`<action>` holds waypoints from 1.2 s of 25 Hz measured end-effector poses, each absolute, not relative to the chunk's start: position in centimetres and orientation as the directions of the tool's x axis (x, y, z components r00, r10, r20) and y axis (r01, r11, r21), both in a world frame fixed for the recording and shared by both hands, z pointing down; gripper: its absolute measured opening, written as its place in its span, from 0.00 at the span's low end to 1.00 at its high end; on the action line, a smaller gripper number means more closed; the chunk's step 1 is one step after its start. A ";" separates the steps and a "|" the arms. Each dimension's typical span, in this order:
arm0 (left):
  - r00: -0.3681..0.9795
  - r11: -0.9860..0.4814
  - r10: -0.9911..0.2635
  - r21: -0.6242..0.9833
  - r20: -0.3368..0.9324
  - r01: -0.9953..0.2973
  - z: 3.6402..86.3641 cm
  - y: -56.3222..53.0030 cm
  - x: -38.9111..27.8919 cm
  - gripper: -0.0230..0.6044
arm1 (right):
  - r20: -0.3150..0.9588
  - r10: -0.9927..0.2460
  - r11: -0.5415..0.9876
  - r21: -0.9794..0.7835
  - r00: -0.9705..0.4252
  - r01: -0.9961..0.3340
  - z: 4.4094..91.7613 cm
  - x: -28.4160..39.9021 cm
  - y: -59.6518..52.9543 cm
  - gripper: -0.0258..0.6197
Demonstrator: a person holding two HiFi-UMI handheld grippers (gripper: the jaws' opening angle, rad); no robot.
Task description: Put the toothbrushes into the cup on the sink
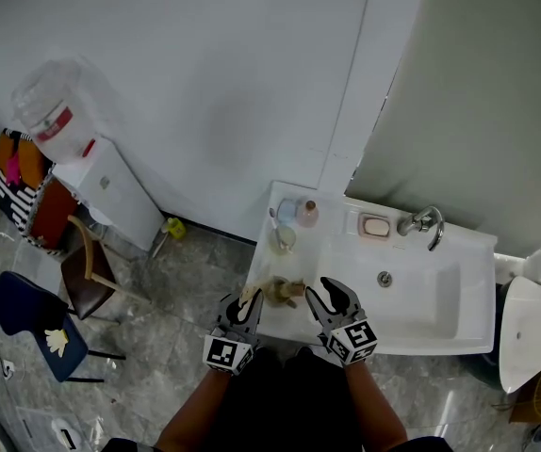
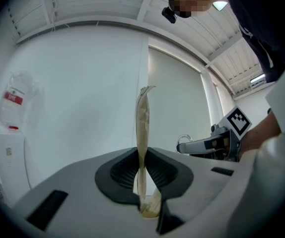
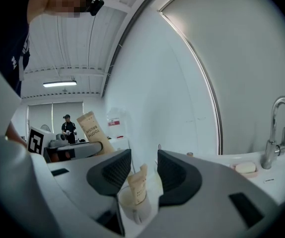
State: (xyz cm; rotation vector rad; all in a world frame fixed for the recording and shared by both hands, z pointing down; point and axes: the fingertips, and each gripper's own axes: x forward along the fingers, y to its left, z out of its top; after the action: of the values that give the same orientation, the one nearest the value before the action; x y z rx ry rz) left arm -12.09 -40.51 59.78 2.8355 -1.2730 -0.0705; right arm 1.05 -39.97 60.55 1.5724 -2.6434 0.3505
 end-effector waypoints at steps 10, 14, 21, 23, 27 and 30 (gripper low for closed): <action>0.677 -0.675 -0.730 0.061 0.096 -0.736 64.7 -41.9 -9.8 0.13 | 0.161 -0.865 0.454 -0.152 -0.476 -0.878 60.1 1.5 -39.8 0.31; 0.685 -0.683 -0.714 0.074 0.145 -0.727 66.0 -41.8 -9.3 0.14 | 0.163 -0.868 0.449 -0.150 -0.470 -0.881 59.4 2.1 -40.1 0.31; 0.689 -0.680 -0.712 0.113 0.135 -0.724 65.1 -41.9 -9.6 0.22 | 0.165 -0.863 0.455 -0.158 -0.478 -0.876 58.7 1.9 -40.8 0.31; 0.679 -0.668 -0.727 0.124 0.106 -0.734 63.9 -42.2 -10.1 0.23 | 0.163 -0.861 0.458 -0.159 -0.481 -0.874 58.5 1.7 -41.1 0.31; 0.667 -0.658 -0.742 0.125 0.063 -0.743 61.7 -42.7 -11.0 0.23 | 0.162 -0.853 0.475 -0.154 -0.496 -0.866 58.0 1.3 -41.4 0.31; 0.659 -0.650 -0.752 0.134 0.029 -0.748 59.6 -43.0 -11.4 0.23 | 0.149 -0.851 0.484 -0.149 -0.503 -0.862 57.0 1.2 -41.9 0.31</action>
State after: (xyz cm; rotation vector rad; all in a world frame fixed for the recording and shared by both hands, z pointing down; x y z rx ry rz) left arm -11.36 -43.05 59.58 2.7370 -1.2437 -0.0434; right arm 1.19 -41.92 57.03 1.5362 -2.6583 0.3165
